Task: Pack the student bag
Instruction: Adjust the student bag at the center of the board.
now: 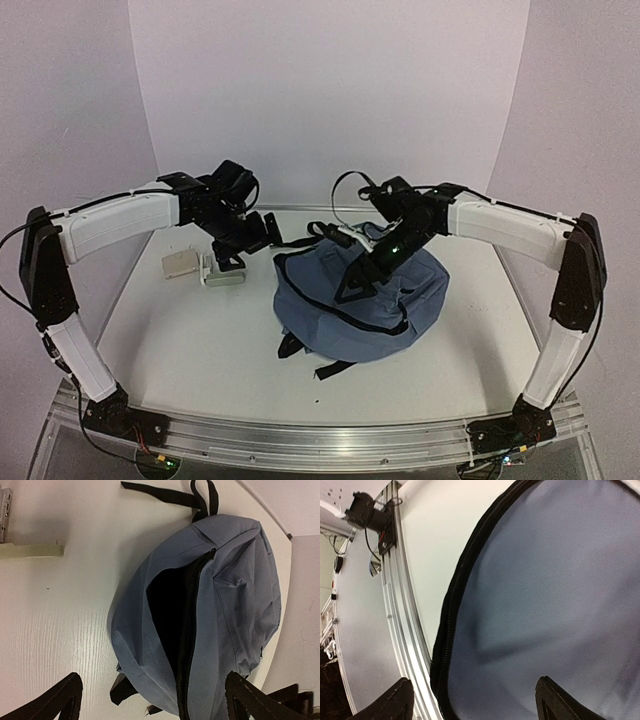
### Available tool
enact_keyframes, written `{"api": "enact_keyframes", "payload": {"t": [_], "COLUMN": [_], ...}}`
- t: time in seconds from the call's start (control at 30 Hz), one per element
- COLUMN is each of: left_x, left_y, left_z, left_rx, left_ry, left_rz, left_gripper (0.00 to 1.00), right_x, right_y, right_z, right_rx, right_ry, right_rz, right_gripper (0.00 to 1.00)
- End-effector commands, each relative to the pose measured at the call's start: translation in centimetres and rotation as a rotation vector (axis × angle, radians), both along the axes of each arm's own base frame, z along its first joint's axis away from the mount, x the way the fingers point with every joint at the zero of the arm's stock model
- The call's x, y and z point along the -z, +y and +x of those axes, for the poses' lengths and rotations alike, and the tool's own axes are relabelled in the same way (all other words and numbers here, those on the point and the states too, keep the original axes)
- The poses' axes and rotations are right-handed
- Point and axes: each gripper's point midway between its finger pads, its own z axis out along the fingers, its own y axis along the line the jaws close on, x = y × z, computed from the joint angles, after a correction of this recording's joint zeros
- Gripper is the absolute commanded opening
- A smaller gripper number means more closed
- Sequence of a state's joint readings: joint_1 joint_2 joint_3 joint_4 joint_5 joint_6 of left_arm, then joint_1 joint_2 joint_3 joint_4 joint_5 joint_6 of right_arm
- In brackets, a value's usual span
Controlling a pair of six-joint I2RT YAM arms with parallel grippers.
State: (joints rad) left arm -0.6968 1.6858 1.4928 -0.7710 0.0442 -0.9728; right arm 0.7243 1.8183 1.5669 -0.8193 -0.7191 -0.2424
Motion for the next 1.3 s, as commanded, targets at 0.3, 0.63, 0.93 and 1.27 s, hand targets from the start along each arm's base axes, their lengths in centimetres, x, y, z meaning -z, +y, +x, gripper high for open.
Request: {"api": "enact_keyframes", "payload": {"t": [0.3, 0.63, 0.93, 1.27], "left_x": [5.0, 10.0, 9.1, -1.6], "left_y": [-4.7, -9.2, -15.1, -6.2], "left_z": [-0.2, -9.4, -17.2, -7.7], "left_rx": [0.303, 0.561, 0.82, 0.492], "left_ry": [0.135, 0.238, 0.261, -0.097], "left_rz": [0.004, 0.03, -0.1, -0.202], "left_gripper": [0.83, 0.18, 0.14, 0.68], "right_x": [4.1, 10.3, 10.6, 1.9], "right_y": [-12.1, -15.6, -14.9, -13.0], "right_z": [9.2, 12.2, 17.4, 16.6], "right_rx": [0.321, 0.361, 0.349, 0.302], "right_ry": [-0.057, -0.095, -0.212, -0.288], "right_rz": [-0.201, -0.382, -0.413, -0.205], "right_gripper": [0.77, 0.7, 0.7, 0.76]}}
